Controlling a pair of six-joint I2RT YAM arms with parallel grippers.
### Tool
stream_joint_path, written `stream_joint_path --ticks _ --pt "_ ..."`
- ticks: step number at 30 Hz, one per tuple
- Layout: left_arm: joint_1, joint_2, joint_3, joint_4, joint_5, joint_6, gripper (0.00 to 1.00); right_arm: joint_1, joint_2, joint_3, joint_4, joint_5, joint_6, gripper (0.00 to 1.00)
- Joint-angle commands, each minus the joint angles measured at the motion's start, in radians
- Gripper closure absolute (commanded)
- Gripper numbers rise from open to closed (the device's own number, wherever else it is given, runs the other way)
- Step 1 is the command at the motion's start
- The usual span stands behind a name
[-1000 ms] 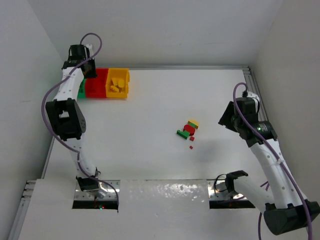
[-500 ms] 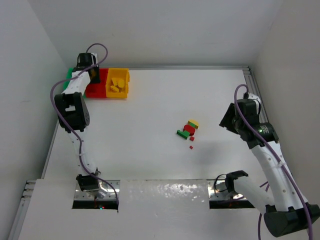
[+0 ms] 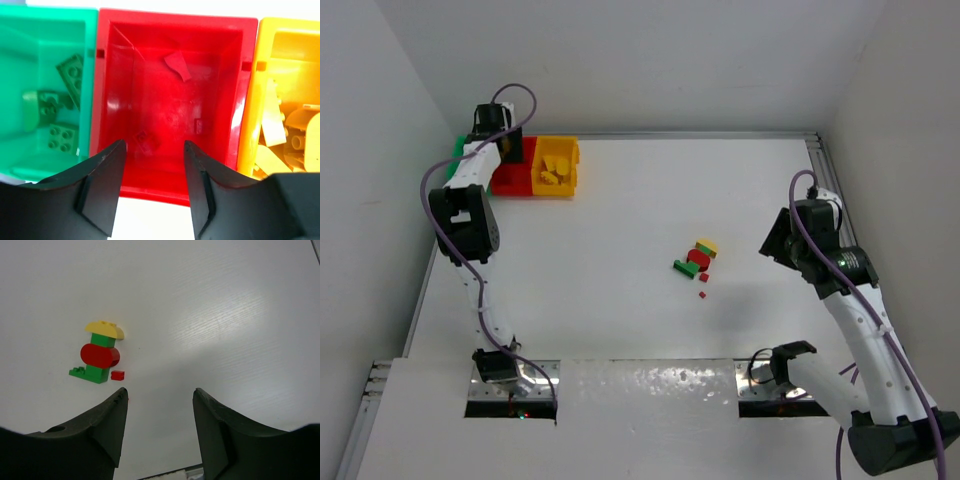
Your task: Sort the legos into containers by color
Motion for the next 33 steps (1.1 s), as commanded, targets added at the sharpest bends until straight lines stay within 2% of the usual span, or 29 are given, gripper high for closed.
stream_joint_path --ticks 1,2,4,5,6,12,16,19,20,22,23,24,26,28,31,33 --pt "-0.003 -0.046 0.034 0.075 -0.021 0.040 0.53 0.000 -0.008 0.007 0.018 -0.001 -0.011 0.46" --pt "-0.003 -0.033 0.049 0.067 -0.041 0.045 0.59 0.000 -0.008 0.012 0.015 -0.003 -0.012 0.46" --pt "-0.003 -0.006 0.067 0.049 -0.046 0.056 0.66 0.002 -0.009 0.018 0.009 0.003 -0.017 0.46" --pt "-0.003 0.002 0.075 0.040 -0.047 0.053 0.76 0.002 -0.012 0.023 0.003 0.005 -0.017 0.46" --pt "-0.003 0.008 0.077 0.038 -0.049 0.053 0.79 0.002 -0.012 0.024 0.001 0.008 -0.018 0.46" --pt "-0.003 -0.015 0.093 0.016 -0.035 -0.021 0.77 0.000 -0.032 0.026 -0.016 0.017 -0.018 0.46" --pt "-0.029 -0.148 0.106 -0.028 0.077 -0.102 0.78 0.002 -0.042 0.015 -0.022 0.019 -0.017 0.46" --pt "-0.167 -0.274 0.025 -0.132 0.111 -0.081 0.77 0.002 -0.042 0.003 -0.013 0.008 -0.009 0.46" --pt "-0.281 -0.312 -0.020 -0.143 0.103 -0.058 0.76 0.002 -0.042 0.000 -0.008 0.006 -0.006 0.46" --pt "-0.402 -0.416 -0.189 -0.142 0.095 -0.065 0.75 0.002 -0.042 -0.003 0.001 -0.001 0.000 0.46" --pt "-0.510 -0.445 -0.236 -0.136 0.095 -0.108 0.72 0.002 -0.039 -0.003 0.004 -0.004 0.000 0.46" --pt "-0.563 -0.488 -0.280 -0.131 0.094 -0.145 0.72 0.002 -0.037 -0.002 0.007 -0.010 0.002 0.46" --pt "-0.676 -0.512 -0.360 -0.131 0.078 -0.287 0.70 0.002 -0.034 0.006 0.004 -0.015 0.000 0.46" --pt "-0.780 -0.530 -0.419 -0.116 0.086 -0.343 0.68 0.002 -0.034 0.012 -0.001 -0.010 -0.003 0.46" --pt "-0.903 -0.512 -0.436 -0.105 0.055 -0.326 0.68 0.002 -0.043 0.011 -0.008 -0.004 -0.003 0.46" --pt "-1.043 -0.458 -0.408 -0.129 0.080 -0.334 0.69 0.000 -0.054 0.001 -0.008 -0.003 0.002 0.46"
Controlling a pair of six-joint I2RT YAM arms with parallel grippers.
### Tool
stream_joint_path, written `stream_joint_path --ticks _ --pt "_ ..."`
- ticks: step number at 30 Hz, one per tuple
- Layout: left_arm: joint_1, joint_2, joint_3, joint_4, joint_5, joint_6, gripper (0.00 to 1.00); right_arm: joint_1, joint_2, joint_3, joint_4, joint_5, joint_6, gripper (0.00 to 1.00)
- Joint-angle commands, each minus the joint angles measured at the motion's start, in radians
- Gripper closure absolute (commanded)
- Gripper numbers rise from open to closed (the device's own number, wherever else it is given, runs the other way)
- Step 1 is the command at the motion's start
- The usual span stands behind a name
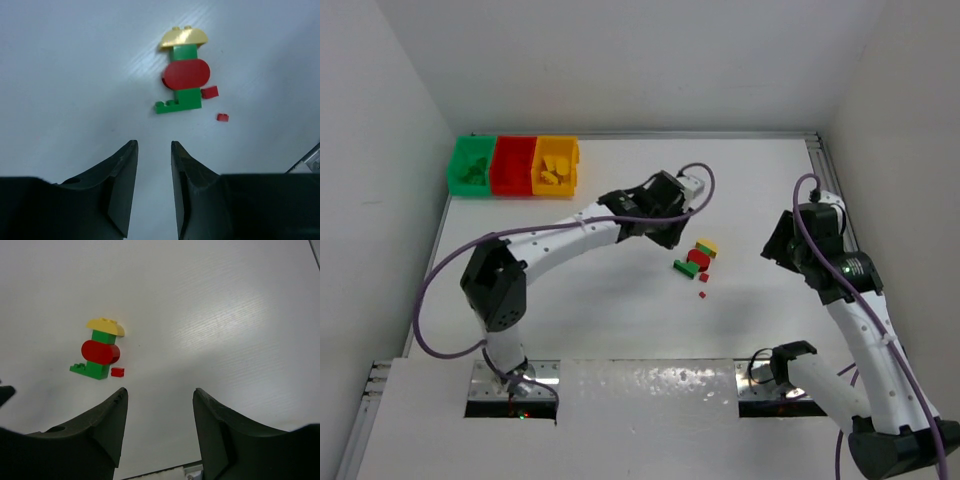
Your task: Sort the legos into containers by color
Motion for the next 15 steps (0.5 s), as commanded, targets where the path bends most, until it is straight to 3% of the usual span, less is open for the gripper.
stream_joint_path --ticks 1,6,15 --pt "-0.115 0.056 0.035 -0.029 -0.003 -0.061 0.70 0.000 -0.024 -0.002 0.014 0.003 0.012 0.46" --pt "-0.245 0.165 0.012 0.019 0.068 -0.096 0.73 0.002 -0.045 0.006 -0.016 0.020 0.016 0.46" --pt "-0.248 0.320 0.052 0.154 -0.044 -0.110 0.73 0.000 -0.062 -0.002 -0.036 0.045 0.006 0.46"
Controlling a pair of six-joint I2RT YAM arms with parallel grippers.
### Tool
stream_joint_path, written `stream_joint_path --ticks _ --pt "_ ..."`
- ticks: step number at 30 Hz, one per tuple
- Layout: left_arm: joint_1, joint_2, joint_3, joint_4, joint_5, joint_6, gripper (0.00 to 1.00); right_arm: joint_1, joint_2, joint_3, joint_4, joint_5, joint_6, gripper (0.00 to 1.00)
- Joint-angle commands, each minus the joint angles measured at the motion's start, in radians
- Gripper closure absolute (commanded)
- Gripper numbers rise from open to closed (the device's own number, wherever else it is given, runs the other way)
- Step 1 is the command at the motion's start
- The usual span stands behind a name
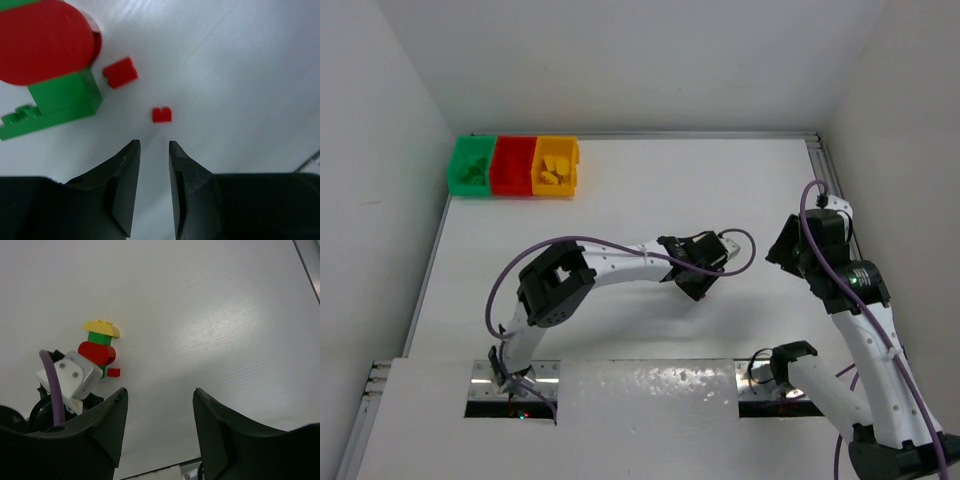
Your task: Sort the legos into containers by color
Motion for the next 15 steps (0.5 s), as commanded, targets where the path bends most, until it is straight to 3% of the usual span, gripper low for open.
stream_joint_path --ticks 1,5,15 --pt "0.013 0.041 0.069 0.102 -0.043 -0.020 0.72 0.002 -0.003 -0.003 0.001 0.014 0.000 0.46" --pt "0.013 0.130 0.168 0.054 -0.086 -0.024 0.70 0.000 -0.001 -0.003 0.001 0.009 -0.006 0.45" --pt "0.014 0.199 0.212 0.000 -0.204 -0.001 0.66 0.000 -0.003 -0.006 -0.005 0.022 -0.009 0.46"
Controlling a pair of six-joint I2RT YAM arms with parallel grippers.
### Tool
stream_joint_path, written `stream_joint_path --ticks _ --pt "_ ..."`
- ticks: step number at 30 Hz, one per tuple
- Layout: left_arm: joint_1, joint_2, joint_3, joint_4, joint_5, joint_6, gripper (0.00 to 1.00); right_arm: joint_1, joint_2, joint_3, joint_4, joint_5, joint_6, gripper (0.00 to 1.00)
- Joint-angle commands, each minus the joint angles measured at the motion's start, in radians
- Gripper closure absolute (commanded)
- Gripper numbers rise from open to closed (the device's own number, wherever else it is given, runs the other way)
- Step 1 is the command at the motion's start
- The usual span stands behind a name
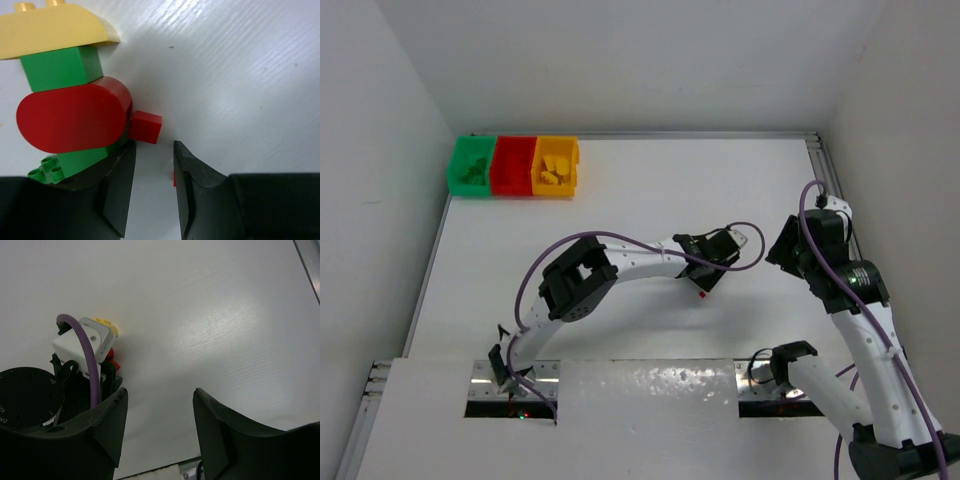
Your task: Sort the legos into containers by color
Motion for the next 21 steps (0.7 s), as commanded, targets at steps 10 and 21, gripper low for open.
stream_joint_path --ticks 10,21 --pt "0.017 0.041 0.041 -0.023 -0.094 0.044 0.64 0.002 0.027 0.010 0.021 0.008 -0.013 0.45" --pt "0.011 0.098 0.162 -0.042 -0.019 0.035 0.62 0.000 0.035 0.017 0.015 0.016 -0.023 0.45"
